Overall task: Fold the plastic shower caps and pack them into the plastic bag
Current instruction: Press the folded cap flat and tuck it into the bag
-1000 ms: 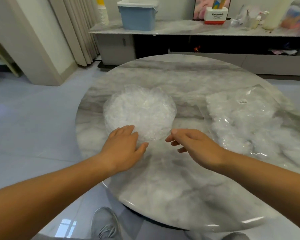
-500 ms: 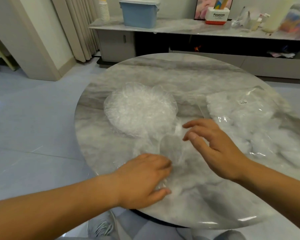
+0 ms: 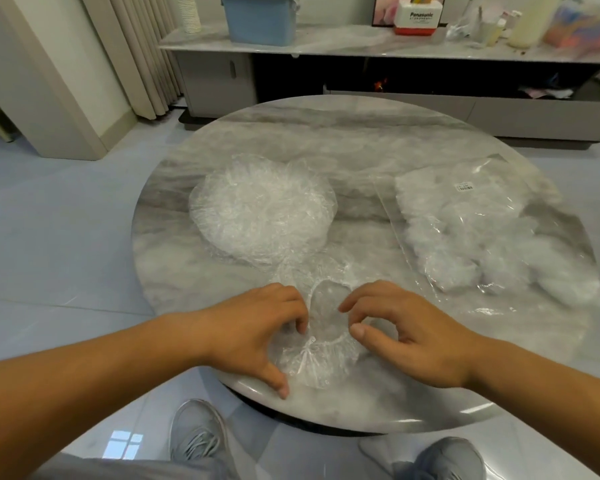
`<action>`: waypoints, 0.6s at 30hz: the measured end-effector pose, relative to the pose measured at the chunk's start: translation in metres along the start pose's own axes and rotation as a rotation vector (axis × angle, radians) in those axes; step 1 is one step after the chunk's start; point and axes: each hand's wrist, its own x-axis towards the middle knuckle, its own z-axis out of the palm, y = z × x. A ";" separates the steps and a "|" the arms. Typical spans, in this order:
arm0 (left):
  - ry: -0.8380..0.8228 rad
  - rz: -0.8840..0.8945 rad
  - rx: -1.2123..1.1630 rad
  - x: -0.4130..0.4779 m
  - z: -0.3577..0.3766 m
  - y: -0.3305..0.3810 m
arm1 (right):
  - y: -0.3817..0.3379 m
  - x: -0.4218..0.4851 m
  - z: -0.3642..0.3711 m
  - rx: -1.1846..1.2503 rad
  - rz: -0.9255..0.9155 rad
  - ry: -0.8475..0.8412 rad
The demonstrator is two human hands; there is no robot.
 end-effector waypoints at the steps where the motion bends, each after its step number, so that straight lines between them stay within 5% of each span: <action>1: -0.009 -0.002 -0.016 0.000 0.000 -0.001 | -0.002 -0.001 0.000 0.020 0.001 -0.071; 7: 0.015 -0.029 -0.080 0.003 0.005 -0.003 | 0.001 -0.006 0.011 -0.091 -0.052 -0.280; 18: 0.138 -0.198 -0.560 0.008 0.000 0.008 | -0.002 -0.004 0.007 0.080 0.087 -0.022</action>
